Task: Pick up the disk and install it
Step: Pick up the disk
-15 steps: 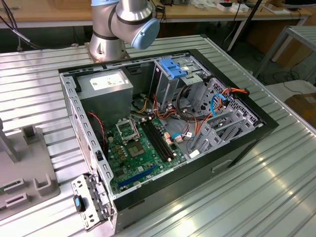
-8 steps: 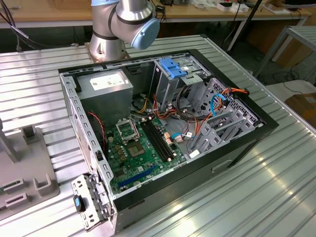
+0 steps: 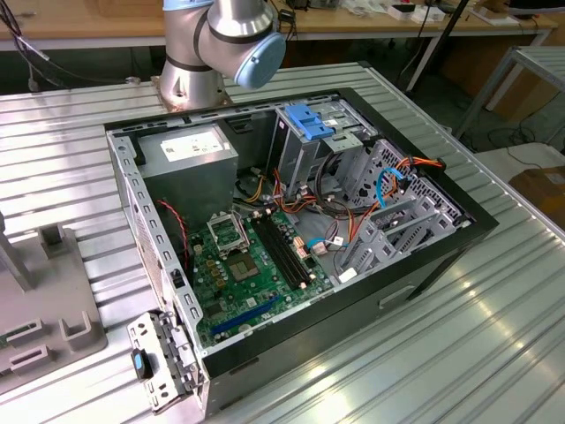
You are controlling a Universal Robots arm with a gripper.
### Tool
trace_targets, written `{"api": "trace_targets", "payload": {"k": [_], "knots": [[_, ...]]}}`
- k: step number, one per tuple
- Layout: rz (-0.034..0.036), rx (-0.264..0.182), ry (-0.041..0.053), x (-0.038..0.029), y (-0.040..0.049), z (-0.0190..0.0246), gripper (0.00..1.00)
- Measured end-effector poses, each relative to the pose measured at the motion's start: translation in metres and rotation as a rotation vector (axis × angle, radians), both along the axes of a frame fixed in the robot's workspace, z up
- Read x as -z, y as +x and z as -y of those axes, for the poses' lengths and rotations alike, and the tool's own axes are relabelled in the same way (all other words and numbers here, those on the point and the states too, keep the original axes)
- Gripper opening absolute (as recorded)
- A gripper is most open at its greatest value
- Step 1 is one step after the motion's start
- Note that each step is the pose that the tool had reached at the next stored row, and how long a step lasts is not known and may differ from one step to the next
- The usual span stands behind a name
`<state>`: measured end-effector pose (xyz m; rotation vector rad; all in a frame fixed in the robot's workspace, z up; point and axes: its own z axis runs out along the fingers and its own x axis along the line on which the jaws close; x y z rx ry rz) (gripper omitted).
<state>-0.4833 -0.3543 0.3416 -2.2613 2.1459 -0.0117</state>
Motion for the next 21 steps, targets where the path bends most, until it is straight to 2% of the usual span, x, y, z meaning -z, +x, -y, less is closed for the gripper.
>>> {"api": "trace_targets", "payload": {"k": [1, 5, 8, 10, 12, 14, 15, 19, 21], "knots": [[0.0001, 0.000, 0.0001, -0.0079, 0.0000, 0.0000, 0.36], [0.0003, 0.000, 0.0001, -0.0250, 0.0000, 0.0000, 0.36], [0.0003, 0.000, 0.0001, -0.0342, 0.0000, 0.0000, 0.36], [0.0003, 0.000, 0.0001, -0.0344, 0.0000, 0.0000, 0.36], [0.0001, 0.000, 0.0000, -0.0382, 0.0000, 0.0000, 0.36], [0.0002, 0.000, 0.0001, -0.0535, 0.0000, 0.0000, 0.36], [0.0003, 0.000, 0.0001, -0.0587, 0.0000, 0.0000, 0.36], [0.0003, 0.000, 0.0001, -0.0708, 0.0000, 0.0000, 0.36], [0.0003, 0.000, 0.0001, -0.0834, 0.0000, 0.0000, 0.36]]}}
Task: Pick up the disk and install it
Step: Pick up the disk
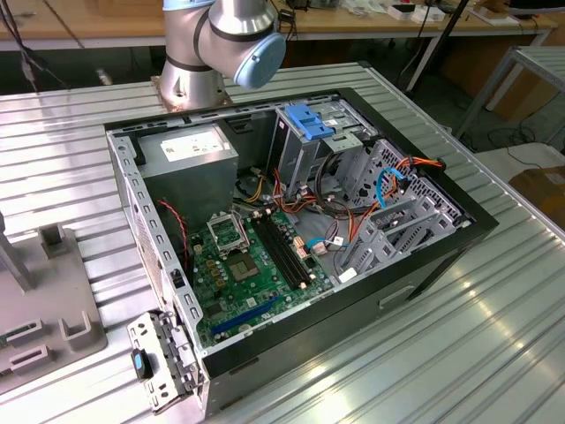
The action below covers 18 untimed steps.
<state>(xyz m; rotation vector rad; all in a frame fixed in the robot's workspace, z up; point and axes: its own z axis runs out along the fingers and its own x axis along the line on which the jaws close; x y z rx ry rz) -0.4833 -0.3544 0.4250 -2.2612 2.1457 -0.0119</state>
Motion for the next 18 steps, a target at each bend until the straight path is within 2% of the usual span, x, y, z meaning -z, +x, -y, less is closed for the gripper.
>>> {"api": "trace_targets", "payload": {"k": [2, 18], "knots": [[0.0000, 0.000, 0.0000, -0.0060, 0.0000, 0.0000, 0.36], [0.0000, 0.000, 0.0000, -0.0097, 0.0000, 0.0000, 0.36]]}}
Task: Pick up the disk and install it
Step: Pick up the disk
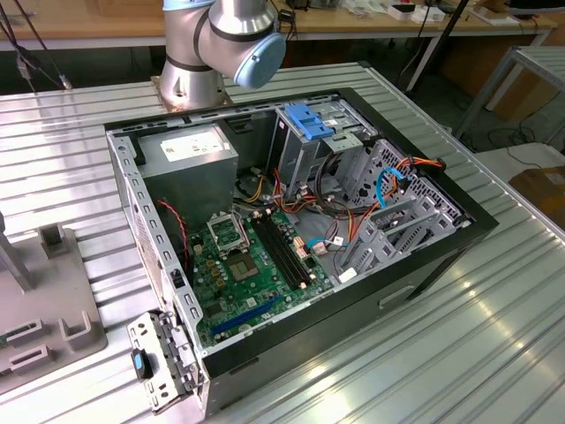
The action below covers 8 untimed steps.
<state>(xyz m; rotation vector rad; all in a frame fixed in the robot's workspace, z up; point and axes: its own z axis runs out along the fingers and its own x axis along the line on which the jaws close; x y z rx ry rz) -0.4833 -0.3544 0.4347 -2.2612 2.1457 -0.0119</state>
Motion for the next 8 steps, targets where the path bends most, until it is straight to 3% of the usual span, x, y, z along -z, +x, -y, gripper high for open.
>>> {"api": "trace_targets", "payload": {"k": [8], "knots": [[0.0000, 0.000, 0.0000, -0.0016, 0.0000, 0.0000, 0.36]]}}
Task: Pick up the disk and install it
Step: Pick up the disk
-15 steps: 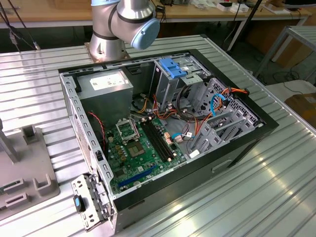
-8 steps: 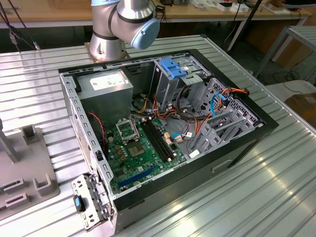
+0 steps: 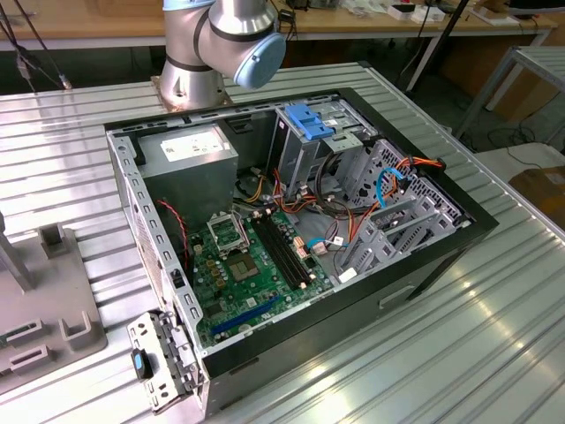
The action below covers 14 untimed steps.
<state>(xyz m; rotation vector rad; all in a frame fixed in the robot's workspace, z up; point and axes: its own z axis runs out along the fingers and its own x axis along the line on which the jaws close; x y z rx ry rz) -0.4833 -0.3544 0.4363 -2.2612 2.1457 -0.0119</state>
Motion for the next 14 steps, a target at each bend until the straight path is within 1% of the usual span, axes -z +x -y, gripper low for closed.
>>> {"api": "trace_targets", "payload": {"k": [14], "knots": [[0.0001, 0.000, 0.0000, -0.0021, 0.0000, 0.0000, 0.36]]}}
